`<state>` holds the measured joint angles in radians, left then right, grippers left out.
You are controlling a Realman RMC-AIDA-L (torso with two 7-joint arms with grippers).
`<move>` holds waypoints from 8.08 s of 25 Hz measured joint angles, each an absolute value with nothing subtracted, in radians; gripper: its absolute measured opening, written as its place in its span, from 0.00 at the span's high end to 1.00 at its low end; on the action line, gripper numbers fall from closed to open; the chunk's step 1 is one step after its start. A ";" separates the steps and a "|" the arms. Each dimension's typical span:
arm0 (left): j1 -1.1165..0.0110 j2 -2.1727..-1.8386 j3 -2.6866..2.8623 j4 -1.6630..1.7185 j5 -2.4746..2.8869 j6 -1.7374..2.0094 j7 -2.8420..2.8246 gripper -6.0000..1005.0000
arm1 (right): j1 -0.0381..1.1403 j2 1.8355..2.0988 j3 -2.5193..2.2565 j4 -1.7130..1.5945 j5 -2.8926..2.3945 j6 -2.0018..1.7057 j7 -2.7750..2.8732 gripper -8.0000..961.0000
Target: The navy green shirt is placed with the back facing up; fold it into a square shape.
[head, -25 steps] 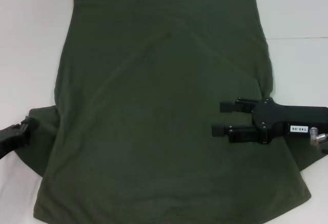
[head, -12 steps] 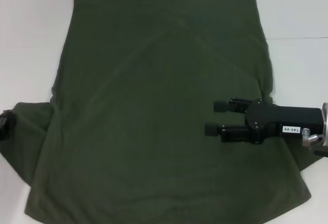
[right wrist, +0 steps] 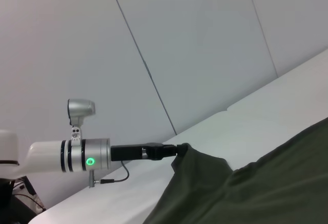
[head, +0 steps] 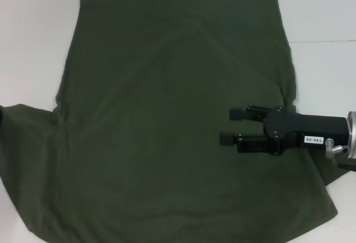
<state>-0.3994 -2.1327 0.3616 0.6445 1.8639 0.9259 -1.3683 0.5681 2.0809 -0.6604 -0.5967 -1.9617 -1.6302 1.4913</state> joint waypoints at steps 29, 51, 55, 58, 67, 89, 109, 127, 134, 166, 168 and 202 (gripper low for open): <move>-0.413 -2.155 0.446 0.769 1.987 1.461 -1.572 0.97 | 0.557 2.077 -0.661 -0.584 -1.951 -1.631 1.481 0.06; -0.504 -2.162 0.444 0.598 1.958 1.399 -1.529 0.48 | 0.555 2.069 -0.621 -0.586 -1.950 -1.636 1.487 0.07; -0.503 -2.163 0.442 0.597 1.940 1.421 -1.509 0.34 | 0.554 2.066 -0.592 -0.589 -1.950 -1.636 1.520 0.07; -0.496 -2.164 0.444 0.589 1.903 1.499 -1.451 0.09 | 0.552 2.059 -0.545 -0.591 -1.949 -1.628 1.599 0.07; -0.489 -2.162 0.519 0.522 1.889 1.653 -1.166 0.08 | 0.511 2.017 -0.450 -0.631 -1.952 -1.630 1.907 0.07; -0.465 -2.166 0.709 0.502 1.888 1.573 -1.075 0.09 | 0.425 1.920 -0.442 -0.701 -2.188 -1.374 2.264 0.07; -0.465 -2.166 0.708 0.486 1.882 1.550 -1.074 0.09 | 0.474 1.947 -0.473 -0.570 -2.192 -1.252 2.161 0.07; -0.472 -2.166 0.709 0.486 1.882 1.551 -1.080 0.09 | 0.439 1.949 -0.472 -0.566 -2.190 -1.297 2.151 0.08; -0.473 -2.166 0.709 0.486 1.882 1.556 -1.081 0.09 | 0.444 1.950 -0.475 -0.566 -2.190 -1.296 2.149 0.08; -0.473 -2.166 0.701 0.491 1.881 1.550 -1.081 0.09 | 0.450 1.934 -0.387 -0.579 -2.184 -1.258 2.138 0.99; -0.474 -2.166 0.701 0.491 1.880 1.550 -1.081 0.09 | 0.459 1.922 -0.388 -0.579 -2.184 -1.257 2.138 0.99; -0.490 -2.165 0.693 0.488 1.878 1.549 -1.115 0.09 | 0.638 1.919 -0.536 -0.651 -2.192 -1.404 2.148 0.99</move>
